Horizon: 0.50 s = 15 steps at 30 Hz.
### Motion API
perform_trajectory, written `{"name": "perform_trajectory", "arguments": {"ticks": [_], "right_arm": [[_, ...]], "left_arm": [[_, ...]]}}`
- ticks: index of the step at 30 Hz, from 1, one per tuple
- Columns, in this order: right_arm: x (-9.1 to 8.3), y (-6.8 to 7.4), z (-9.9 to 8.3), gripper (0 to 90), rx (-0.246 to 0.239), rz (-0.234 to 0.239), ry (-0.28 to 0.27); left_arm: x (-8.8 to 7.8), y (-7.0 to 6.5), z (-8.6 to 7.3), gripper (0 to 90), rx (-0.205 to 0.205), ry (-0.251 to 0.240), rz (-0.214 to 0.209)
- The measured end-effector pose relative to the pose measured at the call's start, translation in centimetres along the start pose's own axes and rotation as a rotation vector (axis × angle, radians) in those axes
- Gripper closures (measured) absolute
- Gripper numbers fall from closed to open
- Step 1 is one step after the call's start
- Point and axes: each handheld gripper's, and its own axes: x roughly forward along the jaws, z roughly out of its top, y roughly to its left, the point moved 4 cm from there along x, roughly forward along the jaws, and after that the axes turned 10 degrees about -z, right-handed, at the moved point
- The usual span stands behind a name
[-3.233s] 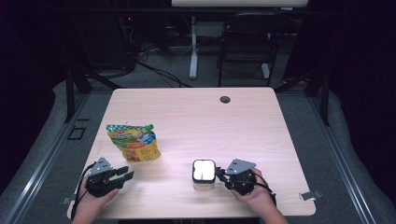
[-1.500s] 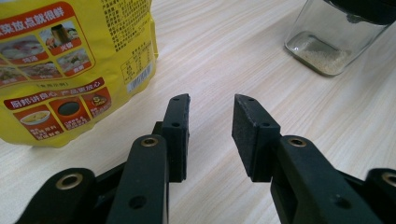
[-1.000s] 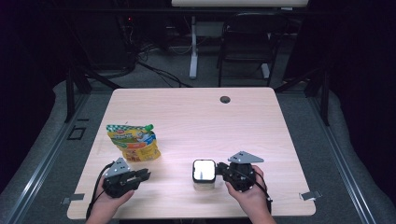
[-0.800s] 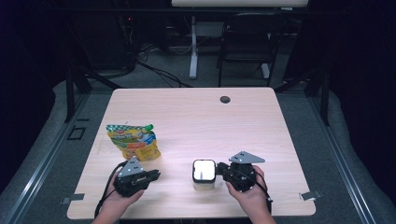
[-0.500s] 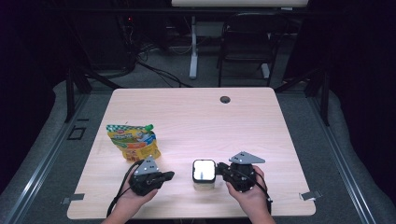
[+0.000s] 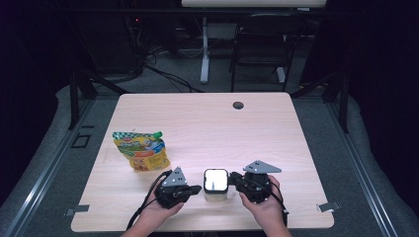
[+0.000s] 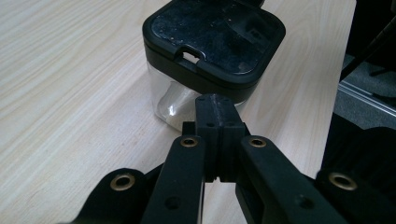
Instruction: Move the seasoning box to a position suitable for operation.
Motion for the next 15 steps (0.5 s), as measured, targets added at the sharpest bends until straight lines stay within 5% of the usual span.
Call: {"name": "perform_trajectory", "arguments": {"ticks": [15], "right_arm": [[-0.01, 0.03, -0.05, 85.9, 0.010, -0.004, -0.004]], "left_arm": [[-0.01, -0.07, 0.17, 90.0, -0.005, -0.020, -0.013]]}}
